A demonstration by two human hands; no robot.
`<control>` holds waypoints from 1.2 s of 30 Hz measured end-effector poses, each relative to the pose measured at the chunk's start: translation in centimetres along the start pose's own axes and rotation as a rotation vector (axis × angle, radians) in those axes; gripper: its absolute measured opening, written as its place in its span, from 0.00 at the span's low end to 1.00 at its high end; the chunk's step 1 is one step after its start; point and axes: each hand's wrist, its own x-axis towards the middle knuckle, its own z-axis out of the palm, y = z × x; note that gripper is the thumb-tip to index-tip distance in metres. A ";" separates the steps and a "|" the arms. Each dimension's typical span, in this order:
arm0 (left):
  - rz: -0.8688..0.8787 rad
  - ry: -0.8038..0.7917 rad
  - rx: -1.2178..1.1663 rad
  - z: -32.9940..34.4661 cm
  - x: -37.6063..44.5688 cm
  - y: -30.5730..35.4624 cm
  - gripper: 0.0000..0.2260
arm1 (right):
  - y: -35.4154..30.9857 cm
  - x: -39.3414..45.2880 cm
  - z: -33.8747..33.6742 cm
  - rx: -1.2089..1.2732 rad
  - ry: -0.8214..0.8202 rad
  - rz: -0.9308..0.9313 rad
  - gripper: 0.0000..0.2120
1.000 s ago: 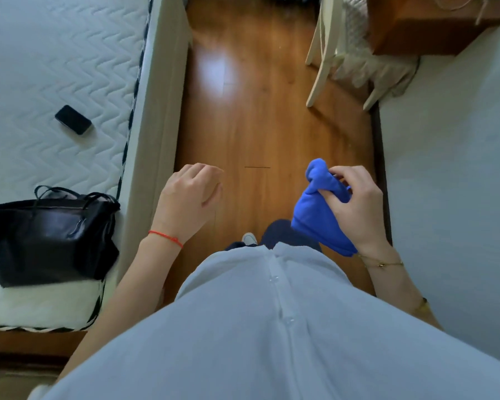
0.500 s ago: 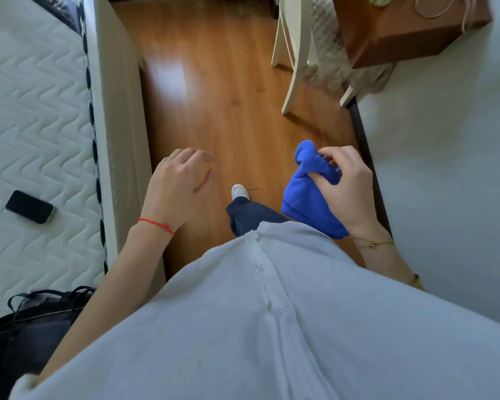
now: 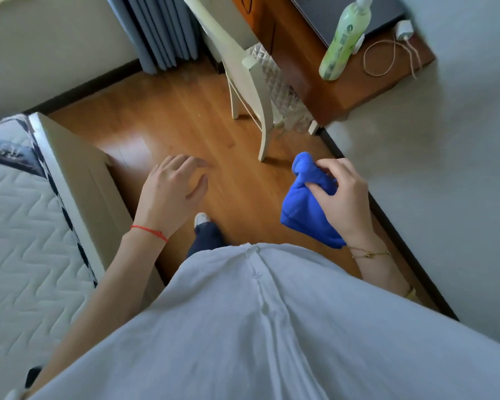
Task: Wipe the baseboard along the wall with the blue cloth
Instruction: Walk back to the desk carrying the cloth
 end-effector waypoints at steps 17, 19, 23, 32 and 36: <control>0.313 -0.065 -0.011 -7.0 31.0 -20.3 0.07 | -12.6 24.8 13.2 -0.035 0.270 0.121 0.14; 0.334 -0.064 -0.008 -7.6 34.2 -21.8 0.07 | -13.8 27.6 13.9 -0.039 0.293 0.121 0.14; 0.345 -0.062 -0.031 -8.1 40.5 -23.9 0.08 | -15.1 33.3 15.2 -0.072 0.298 0.133 0.13; 0.371 -0.079 -0.066 -7.2 54.2 -26.7 0.09 | -15.7 45.6 16.5 -0.087 0.323 0.183 0.14; 0.381 -0.083 -0.082 -6.4 59.3 -27.7 0.08 | -15.9 50.3 16.8 -0.100 0.315 0.182 0.13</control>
